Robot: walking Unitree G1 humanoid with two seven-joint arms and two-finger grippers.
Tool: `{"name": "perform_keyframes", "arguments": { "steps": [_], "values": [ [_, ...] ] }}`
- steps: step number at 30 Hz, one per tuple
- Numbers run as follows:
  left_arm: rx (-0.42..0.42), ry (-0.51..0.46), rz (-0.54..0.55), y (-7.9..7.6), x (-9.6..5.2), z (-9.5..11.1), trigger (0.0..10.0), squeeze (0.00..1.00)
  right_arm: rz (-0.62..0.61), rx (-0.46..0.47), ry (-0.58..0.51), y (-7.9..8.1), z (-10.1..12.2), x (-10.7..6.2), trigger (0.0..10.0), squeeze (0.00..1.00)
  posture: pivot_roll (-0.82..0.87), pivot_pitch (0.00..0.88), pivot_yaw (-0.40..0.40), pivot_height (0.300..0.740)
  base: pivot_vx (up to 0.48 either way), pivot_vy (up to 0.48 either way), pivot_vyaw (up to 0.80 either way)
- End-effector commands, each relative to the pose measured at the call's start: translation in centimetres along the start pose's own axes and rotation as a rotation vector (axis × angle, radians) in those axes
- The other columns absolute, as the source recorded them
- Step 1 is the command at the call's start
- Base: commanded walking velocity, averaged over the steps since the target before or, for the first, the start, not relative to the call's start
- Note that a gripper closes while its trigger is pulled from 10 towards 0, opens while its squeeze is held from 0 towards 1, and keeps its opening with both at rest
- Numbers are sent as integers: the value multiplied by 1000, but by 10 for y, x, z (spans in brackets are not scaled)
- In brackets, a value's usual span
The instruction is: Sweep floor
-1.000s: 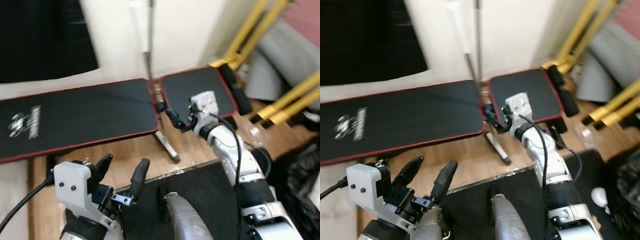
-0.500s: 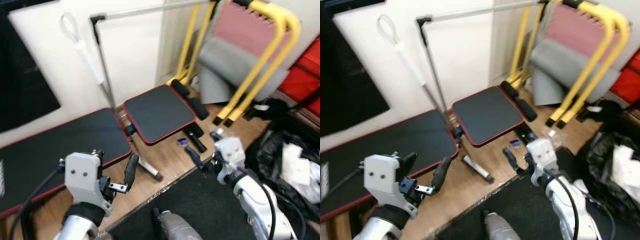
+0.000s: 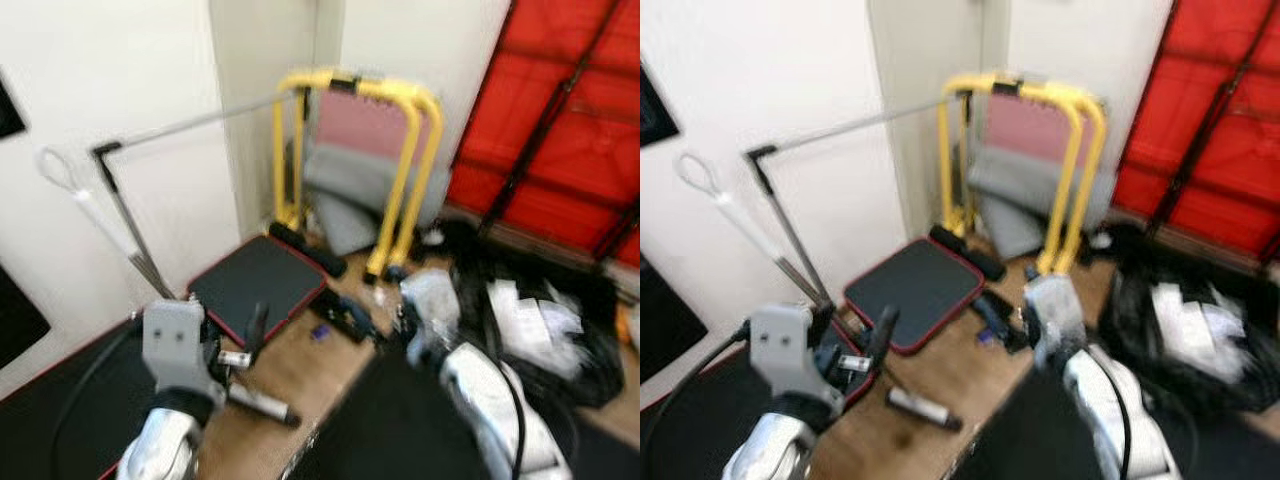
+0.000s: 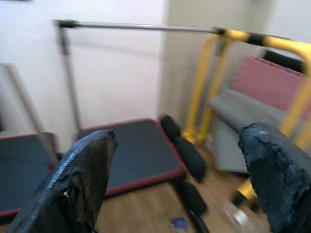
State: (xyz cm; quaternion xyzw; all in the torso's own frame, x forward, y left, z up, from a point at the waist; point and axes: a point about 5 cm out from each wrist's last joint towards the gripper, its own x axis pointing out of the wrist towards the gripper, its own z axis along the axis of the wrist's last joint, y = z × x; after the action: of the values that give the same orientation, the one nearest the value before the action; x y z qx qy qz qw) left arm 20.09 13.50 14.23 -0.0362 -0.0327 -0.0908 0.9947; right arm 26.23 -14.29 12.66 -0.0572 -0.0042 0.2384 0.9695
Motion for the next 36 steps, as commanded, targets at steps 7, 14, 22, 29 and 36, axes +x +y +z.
{"name": "perform_keyframes", "arguments": {
  "steps": [7,14,22,29,36],
  "values": [
    [12,-17,-40,-1,3,-4,10000,0,19,36,-5,1,-2,7,10000,0,-88,0,-11,740,0,0,-800],
    [9,-17,-43,-1,7,-4,10000,0,20,38,-6,-1,-1,10,10000,0,-94,0,-10,740,0,0,-800],
    [20,-13,-43,-1,12,-5,10000,0,26,43,-5,-3,-2,14,10000,0,-102,0,-6,740,0,0,-800],
    [24,-15,-38,0,14,-5,10000,0,29,45,-2,-4,-2,15,10000,0,-105,0,-9,740,0,0,-800],
    [-15,-17,-34,1,15,-4,10000,0,28,42,0,-5,-2,17,10000,0,-110,0,-3,740,0,0,-800]
  ]
}}
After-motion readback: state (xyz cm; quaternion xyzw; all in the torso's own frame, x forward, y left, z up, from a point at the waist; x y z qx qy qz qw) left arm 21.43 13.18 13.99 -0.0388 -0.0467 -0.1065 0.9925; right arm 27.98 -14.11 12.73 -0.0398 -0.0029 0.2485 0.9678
